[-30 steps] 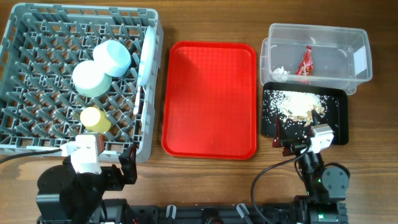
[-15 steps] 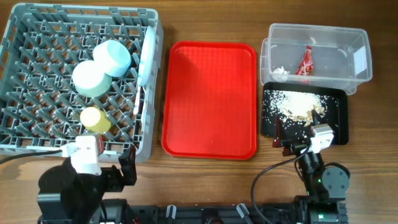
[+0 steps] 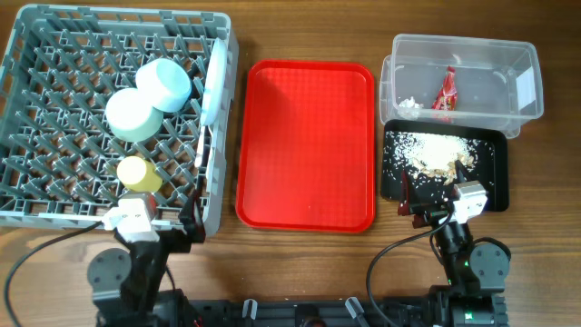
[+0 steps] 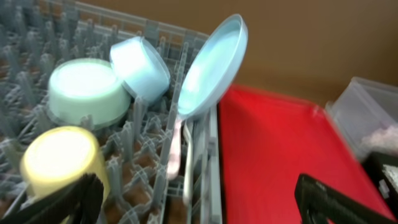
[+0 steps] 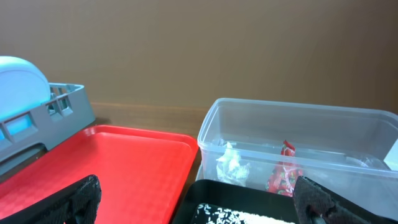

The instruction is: Sort waste into correct bins and load items into the dishwasher rack

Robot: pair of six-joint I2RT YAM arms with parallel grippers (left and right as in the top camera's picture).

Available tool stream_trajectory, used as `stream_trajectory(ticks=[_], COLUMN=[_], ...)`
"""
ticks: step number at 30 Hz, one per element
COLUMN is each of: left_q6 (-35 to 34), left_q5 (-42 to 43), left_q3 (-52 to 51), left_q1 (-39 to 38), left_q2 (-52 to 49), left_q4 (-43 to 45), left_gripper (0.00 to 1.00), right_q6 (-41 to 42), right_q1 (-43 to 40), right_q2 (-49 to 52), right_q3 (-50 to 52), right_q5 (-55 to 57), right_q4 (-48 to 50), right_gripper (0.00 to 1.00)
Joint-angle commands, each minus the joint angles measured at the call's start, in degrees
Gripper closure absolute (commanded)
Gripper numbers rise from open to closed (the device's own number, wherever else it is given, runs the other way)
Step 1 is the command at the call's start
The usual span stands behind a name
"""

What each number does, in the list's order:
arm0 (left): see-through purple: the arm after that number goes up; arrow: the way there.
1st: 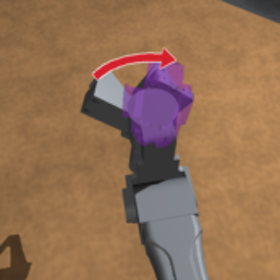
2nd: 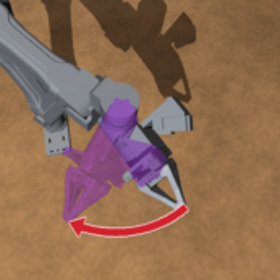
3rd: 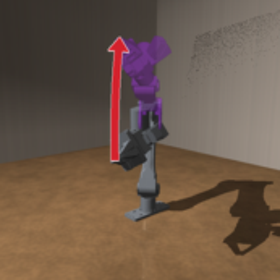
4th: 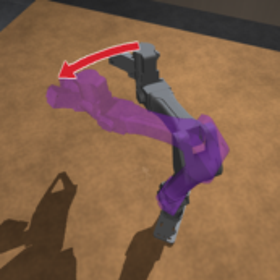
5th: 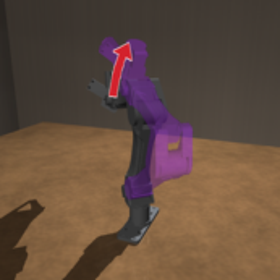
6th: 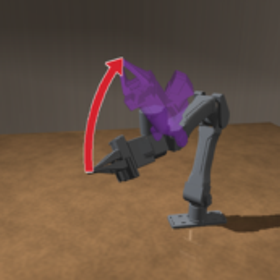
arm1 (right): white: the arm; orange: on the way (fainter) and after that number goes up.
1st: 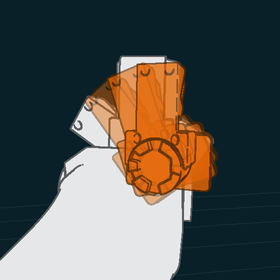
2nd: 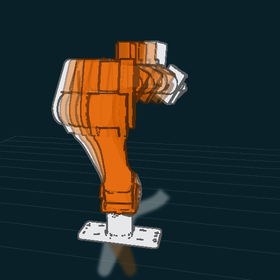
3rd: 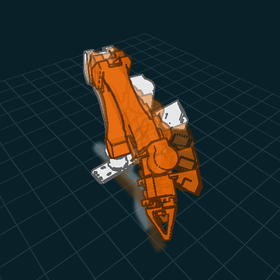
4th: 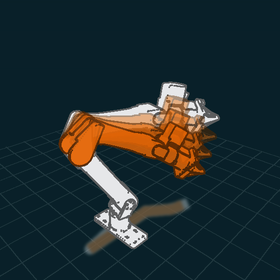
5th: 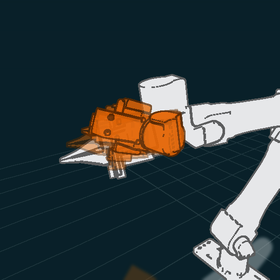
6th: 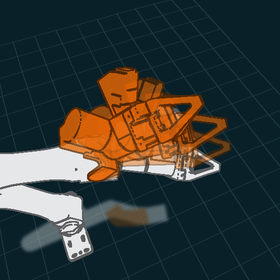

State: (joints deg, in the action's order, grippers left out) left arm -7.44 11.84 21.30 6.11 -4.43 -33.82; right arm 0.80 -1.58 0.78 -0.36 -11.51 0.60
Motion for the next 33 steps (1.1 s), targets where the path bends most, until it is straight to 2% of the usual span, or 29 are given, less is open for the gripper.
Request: stream_trajectory(ticks=[1,7,11,15,33], left_q6=[-4.2,-0.26,1.2,1.22,1.18], left_q5=[2.14,1.36,1.18,0.94,0.96], left_q3=[-8.31,-16.5,-20.15,-20.98,-20.98], left_q1=[-0.52,-2.6,-2.64,-2.64,-2.62], left_q2=[3.96,4.26,4.26,4.26,4.15], left_q4=[10.58,28.83,34.16,30.42,30.58], left_gripper=[0.0,0.0,0.0,0.0,0.0], right_q6=[0.83,0.81,0.83,0.83,0.81], right_q1=[0.24,0.24,0.24,0.24,0.24], right_q2=[-0.5,-0.5,-0.5,-0.5,-0.5], right_q3=[0.07,0.07,0.07,0.07,0.07], right_q5=[0.35,0.35,0.35,0.35,0.35], right_q4=[0.22,0.22,0.22,0.22,0.22], right_gripper=[0.0,0.0,0.0,0.0,0.0])
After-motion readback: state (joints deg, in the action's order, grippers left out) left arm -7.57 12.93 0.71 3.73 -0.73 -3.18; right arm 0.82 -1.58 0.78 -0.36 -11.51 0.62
